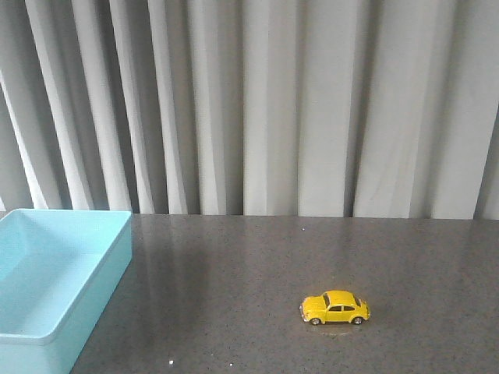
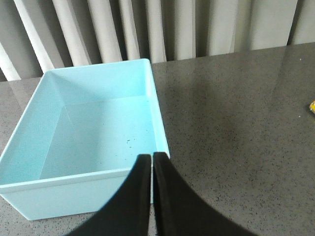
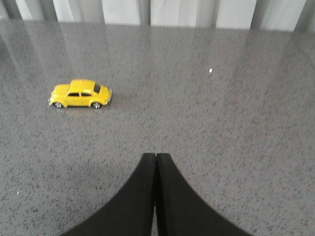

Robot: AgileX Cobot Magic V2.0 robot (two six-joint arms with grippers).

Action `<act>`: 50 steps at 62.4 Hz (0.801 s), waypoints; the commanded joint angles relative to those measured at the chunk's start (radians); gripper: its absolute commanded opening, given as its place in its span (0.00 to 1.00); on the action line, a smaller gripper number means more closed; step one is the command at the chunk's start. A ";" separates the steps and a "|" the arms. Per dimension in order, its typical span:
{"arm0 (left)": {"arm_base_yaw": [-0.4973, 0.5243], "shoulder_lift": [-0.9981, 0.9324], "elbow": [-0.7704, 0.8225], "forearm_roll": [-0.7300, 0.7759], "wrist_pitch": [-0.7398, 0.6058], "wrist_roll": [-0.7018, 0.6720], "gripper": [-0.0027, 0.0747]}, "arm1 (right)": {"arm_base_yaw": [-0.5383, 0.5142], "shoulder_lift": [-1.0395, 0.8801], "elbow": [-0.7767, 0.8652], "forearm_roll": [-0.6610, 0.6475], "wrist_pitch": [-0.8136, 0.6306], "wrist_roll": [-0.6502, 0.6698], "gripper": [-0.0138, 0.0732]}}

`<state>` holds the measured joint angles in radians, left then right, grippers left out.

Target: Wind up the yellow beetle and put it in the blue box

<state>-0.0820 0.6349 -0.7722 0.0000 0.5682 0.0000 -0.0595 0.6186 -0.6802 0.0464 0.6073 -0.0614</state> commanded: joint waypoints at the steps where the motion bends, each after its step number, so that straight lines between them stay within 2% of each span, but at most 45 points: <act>1: 0.001 0.028 -0.029 -0.006 -0.067 -0.006 0.03 | -0.008 0.035 -0.034 0.017 -0.055 -0.001 0.15; 16: 0.001 0.039 -0.029 0.000 -0.058 -0.006 0.04 | -0.008 0.057 -0.034 0.001 -0.053 -0.005 0.15; 24: 0.001 0.039 -0.029 0.000 -0.058 0.000 0.10 | -0.008 0.057 -0.034 -0.026 -0.049 -0.008 0.21; 32: 0.001 0.039 -0.029 0.014 -0.058 0.000 0.29 | -0.008 0.057 -0.034 -0.046 -0.036 -0.008 0.40; 40: 0.001 0.039 -0.029 0.014 -0.061 -0.006 0.53 | -0.008 0.057 -0.034 -0.046 -0.015 -0.008 0.67; 43: 0.001 0.039 -0.029 0.014 -0.059 -0.006 0.58 | -0.008 0.057 -0.034 -0.046 -0.013 -0.008 0.75; 50: 0.001 0.038 -0.029 0.010 -0.038 -0.006 0.65 | -0.008 0.057 -0.034 -0.010 0.000 0.004 0.84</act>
<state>-0.0820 0.6693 -0.7722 0.0144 0.5754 0.0000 -0.0595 0.6672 -0.6802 0.0125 0.6554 -0.0614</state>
